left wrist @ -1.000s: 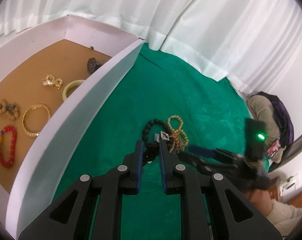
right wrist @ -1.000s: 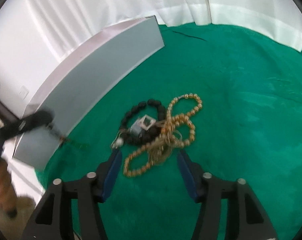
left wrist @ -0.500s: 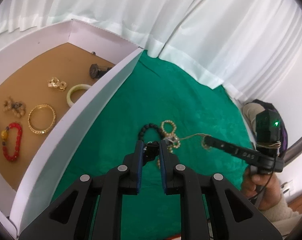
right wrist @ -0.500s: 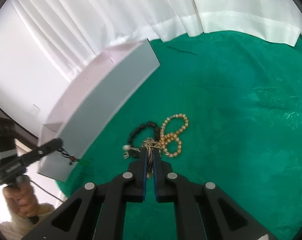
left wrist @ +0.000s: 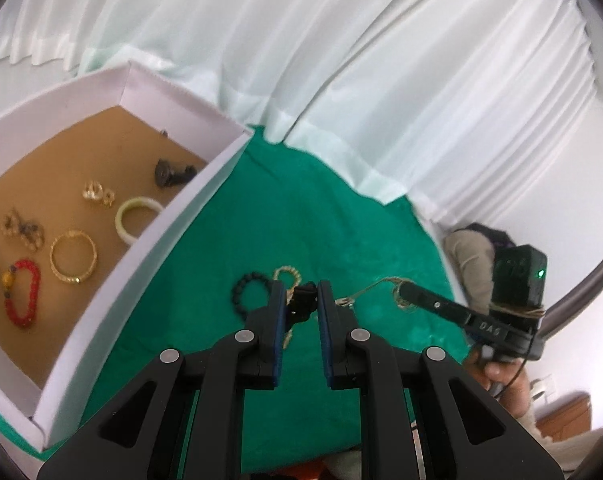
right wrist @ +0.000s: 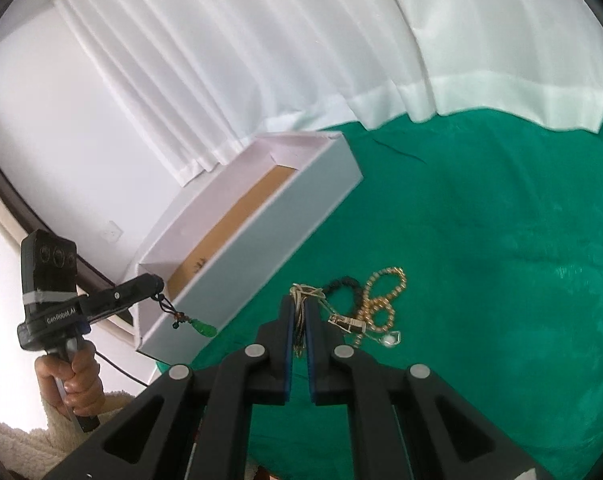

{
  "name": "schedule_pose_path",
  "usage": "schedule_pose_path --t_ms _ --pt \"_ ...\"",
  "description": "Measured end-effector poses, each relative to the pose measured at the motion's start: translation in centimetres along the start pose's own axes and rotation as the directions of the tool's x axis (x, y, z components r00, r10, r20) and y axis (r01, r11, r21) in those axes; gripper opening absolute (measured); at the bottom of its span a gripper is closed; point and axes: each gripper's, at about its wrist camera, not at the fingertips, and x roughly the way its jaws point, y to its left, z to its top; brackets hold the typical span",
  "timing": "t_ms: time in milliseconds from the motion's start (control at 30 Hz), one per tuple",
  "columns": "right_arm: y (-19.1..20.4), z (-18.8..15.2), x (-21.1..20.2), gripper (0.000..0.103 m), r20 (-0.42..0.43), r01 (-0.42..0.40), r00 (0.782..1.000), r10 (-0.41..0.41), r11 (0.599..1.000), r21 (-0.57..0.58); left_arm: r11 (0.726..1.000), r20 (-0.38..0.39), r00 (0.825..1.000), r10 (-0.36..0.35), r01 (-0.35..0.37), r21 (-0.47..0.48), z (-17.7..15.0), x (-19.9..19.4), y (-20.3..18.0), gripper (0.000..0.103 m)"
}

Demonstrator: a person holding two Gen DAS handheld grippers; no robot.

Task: Organize jewelry
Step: 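Carry both held pieces into the white box and open both tools, then withdraw both tools from the box back over the remaining jewelry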

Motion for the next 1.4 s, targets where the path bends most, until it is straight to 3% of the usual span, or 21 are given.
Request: schedule_pose_path --t_ms 167,333,467,667,867,1067,1167,1200,1267,1300,1333,1400 --pt "3.0 2.1 -0.6 0.005 0.018 -0.03 0.999 0.031 0.997 -0.067 1.0 0.063 0.998 0.011 -0.011 -0.004 1.7 -3.7 0.0 0.014" --pt "7.5 4.7 0.3 0.005 0.015 -0.089 0.996 0.092 0.983 -0.16 0.991 0.133 0.982 0.135 -0.135 -0.009 3.7 -8.3 1.8 0.014" --pt "12.1 6.8 2.4 0.005 -0.003 -0.137 0.99 0.14 0.96 -0.245 0.956 0.135 0.947 0.293 -0.29 -0.038 5.0 -10.1 5.4 0.014" --pt "18.9 8.1 6.8 0.005 -0.073 -0.219 0.976 0.207 0.916 -0.335 0.89 0.062 0.89 0.452 -0.445 -0.101 5.8 -9.4 12.3 0.014" --pt "24.0 5.5 14.4 0.005 -0.223 -0.27 0.955 0.194 0.878 -0.394 0.849 -0.015 0.859 0.511 -0.508 -0.147 5.9 -7.8 17.9 0.014" --pt "25.3 0.3 22.0 0.005 -0.371 -0.262 0.924 0.093 0.861 -0.435 0.812 -0.082 0.835 0.544 -0.549 -0.199 5.8 -6.2 22.5 0.014" --pt "25.8 -1.0 23.7 0.006 -0.408 -0.248 0.912 0.048 0.856 -0.454 0.796 -0.098 0.817 0.569 -0.577 -0.185 5.7 -5.6 23.1 0.015" --pt "25.9 -1.0 23.5 0.008 -0.404 -0.239 0.914 0.037 0.854 -0.462 0.785 -0.103 0.805 0.584 -0.593 -0.181 5.6 -5.6 23.2 0.018" --pt "26.3 -0.2 22.4 0.032 -0.383 -0.236 0.923 0.044 0.849 -0.472 0.773 -0.105 0.796 0.596 -0.604 -0.193 5.5 -5.9 23.2 0.039" --pt "26.3 0.3 21.6 0.053 -0.366 -0.24 0.929 0.06 0.849 -0.47 0.771 -0.092 0.795 0.6 -0.605 -0.197 5.4 -6.3 22.9 0.055" --pt "26.4 0.8 20.8 0.057 -0.343 -0.244 0.936 0.079 0.849 -0.469 0.769 -0.077 0.791 0.606 -0.608 -0.195 5.4 -6.7 22.5 0.065" --pt "26.6 2.1 18.3 0.057 -0.285 -0.241 0.952 0.109 0.842 -0.483 0.766 -0.052 0.784 0.619 -0.617 -0.181 5.3 -7.3 21.5 0.072"
